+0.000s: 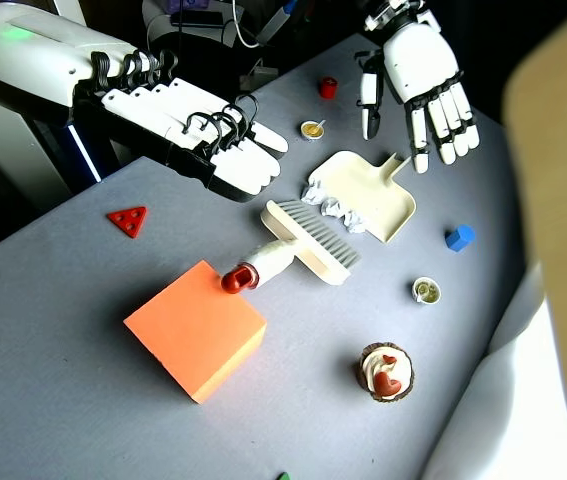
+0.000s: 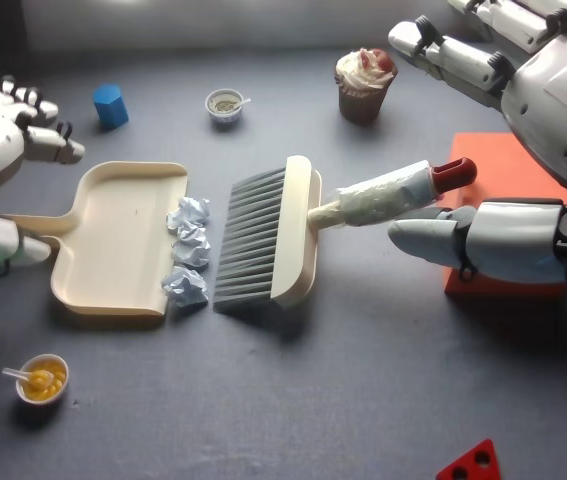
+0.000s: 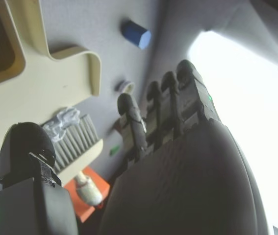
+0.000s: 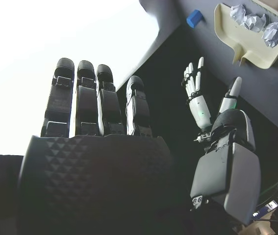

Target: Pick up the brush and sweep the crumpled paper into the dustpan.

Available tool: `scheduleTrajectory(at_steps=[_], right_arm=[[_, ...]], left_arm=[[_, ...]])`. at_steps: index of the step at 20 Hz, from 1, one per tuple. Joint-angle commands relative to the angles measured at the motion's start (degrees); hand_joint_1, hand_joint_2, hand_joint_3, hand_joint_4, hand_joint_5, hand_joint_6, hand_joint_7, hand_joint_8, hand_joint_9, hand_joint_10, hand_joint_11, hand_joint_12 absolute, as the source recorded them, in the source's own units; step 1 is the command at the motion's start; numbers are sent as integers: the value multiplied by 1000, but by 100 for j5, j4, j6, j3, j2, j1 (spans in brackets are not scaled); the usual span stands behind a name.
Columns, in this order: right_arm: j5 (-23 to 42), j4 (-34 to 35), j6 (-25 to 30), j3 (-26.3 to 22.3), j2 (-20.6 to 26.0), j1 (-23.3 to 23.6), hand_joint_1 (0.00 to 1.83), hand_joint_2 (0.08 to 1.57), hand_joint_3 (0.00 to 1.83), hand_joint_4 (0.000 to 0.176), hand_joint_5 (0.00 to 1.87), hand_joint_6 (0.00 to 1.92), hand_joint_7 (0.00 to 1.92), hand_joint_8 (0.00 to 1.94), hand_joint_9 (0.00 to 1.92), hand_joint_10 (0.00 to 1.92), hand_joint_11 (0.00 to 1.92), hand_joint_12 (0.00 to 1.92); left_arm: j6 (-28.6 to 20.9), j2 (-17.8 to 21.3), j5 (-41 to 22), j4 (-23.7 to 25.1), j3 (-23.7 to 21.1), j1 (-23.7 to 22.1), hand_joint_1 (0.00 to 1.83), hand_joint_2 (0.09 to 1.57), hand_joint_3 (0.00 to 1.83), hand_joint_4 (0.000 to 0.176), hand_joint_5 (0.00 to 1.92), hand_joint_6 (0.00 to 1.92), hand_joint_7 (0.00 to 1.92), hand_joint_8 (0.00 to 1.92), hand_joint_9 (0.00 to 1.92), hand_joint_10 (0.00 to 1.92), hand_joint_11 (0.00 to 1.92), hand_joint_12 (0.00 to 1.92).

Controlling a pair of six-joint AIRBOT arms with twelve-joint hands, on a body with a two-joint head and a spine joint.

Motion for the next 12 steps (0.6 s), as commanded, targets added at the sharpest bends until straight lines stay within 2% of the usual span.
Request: scheduleTrajectory(at_steps=[1,3,4,5,9,11,12], right_arm=[[-420,-488,39,-28,63,60,0,904,0,0,72,6,93,3,111,3,76,52],[-420,-489,39,-29,65,58,0,906,0,0,88,11,104,7,115,4,84,53],[-420,-489,39,-29,65,58,0,911,2,0,69,2,86,1,98,0,65,44],[-420,-489,39,-34,65,55,0,912,2,0,74,4,88,3,102,3,64,43],[-420,-489,38,-63,67,55,0,909,1,0,97,19,114,16,131,16,102,55],[-419,-496,38,-63,67,71,0,914,3,0,105,18,118,15,135,14,114,58],[-418,-501,38,-70,66,72,0,917,4,0,104,15,119,13,138,14,115,57]], left_arm=[[-20,21,-869,28,51,1,823,1047,0,114,445,6,148,0,114,5,95,69],[-21,-46,-883,5,98,94,792,1063,5,119,429,0,116,0,83,0,71,61],[-21,-91,-884,10,135,110,798,1064,5,114,433,2,113,0,67,0,53,53],[-22,-135,-889,17,168,124,779,1060,2,131,433,2,108,0,57,0,45,51],[-57,-369,-985,-11,339,215,813,1065,1,99,420,4,95,2,59,1,21,43],[-58,-453,-1049,-72,415,303,844,1049,0,97,446,11,112,8,78,7,44,54],[-58,-475,-1077,-106,447,359,808,1053,0,106,440,7,117,8,89,10,61,62]])
